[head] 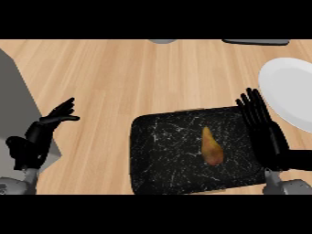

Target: Pick the pear from the tray and place it in the plate

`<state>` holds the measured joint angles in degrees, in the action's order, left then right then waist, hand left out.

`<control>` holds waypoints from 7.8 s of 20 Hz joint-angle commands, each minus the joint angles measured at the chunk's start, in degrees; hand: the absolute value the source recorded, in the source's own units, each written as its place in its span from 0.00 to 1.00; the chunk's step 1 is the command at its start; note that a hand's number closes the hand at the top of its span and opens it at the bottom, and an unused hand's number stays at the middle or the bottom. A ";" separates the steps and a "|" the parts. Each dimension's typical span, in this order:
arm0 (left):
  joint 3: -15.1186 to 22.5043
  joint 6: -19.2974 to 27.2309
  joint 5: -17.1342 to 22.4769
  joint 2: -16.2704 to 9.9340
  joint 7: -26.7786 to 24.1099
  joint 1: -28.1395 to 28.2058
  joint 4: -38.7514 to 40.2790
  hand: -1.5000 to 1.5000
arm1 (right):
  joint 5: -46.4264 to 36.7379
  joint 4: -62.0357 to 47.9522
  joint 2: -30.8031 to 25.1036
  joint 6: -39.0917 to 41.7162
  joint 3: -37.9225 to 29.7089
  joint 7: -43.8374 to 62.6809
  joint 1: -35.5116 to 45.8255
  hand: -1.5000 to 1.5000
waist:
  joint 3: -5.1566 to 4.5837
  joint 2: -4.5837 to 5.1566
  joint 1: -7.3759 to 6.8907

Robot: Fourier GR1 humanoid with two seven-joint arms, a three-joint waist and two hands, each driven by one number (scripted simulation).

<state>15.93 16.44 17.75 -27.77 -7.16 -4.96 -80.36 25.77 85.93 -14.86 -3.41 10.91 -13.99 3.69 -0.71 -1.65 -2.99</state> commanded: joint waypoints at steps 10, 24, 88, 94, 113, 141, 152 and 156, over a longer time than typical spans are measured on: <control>2.39 2.49 1.16 2.25 9.46 -4.86 -1.32 0.50 | -3.90 -22.11 -10.53 15.58 2.82 13.06 21.10 0.00 | 0.84 3.08 0.71; -1.93 -1.65 1.79 2.74 12.02 -7.28 3.36 0.50 | -17.04 -34.40 -17.20 44.05 9.87 3.36 32.91 0.00 | 0.71 1.77 2.55; -12.47 -9.32 -8.60 9.09 17.02 0.02 -4.65 0.50 | -60.12 -23.33 -4.10 37.35 13.93 3.24 26.85 1.00 | 0.74 1.17 3.63; -14.66 -9.14 -8.05 8.40 17.09 -2.47 -2.06 0.50 | -66.49 -12.07 -7.12 14.50 9.67 3.29 19.71 1.00 | 0.76 0.89 5.94; -14.10 -10.99 -10.31 10.52 16.83 -0.94 -3.63 0.50 | -53.20 -4.62 -11.56 2.10 -22.00 8.17 16.25 1.00 | 0.73 1.67 2.82; -15.51 -13.22 -12.24 12.13 17.58 -5.64 -2.24 0.50 | -56.58 -67.40 -25.67 3.34 -31.80 -31.05 38.85 0.00 | 1.01 2.53 0.60; -15.50 -12.58 -13.38 13.47 16.77 -4.15 -0.93 0.50 | -43.36 -72.66 -31.32 30.26 -41.01 -27.17 46.06 0.00 | 0.77 1.87 2.02; -16.17 -12.92 -13.01 13.97 15.52 -5.24 0.70 0.50 | -41.71 -75.80 -32.07 39.06 -41.38 -24.05 45.52 0.00 | 0.81 2.14 1.95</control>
<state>-0.06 3.48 4.97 -13.97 8.59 -9.40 -80.60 -18.16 13.13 -45.83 25.86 -29.21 -39.87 48.71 0.16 0.27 -1.00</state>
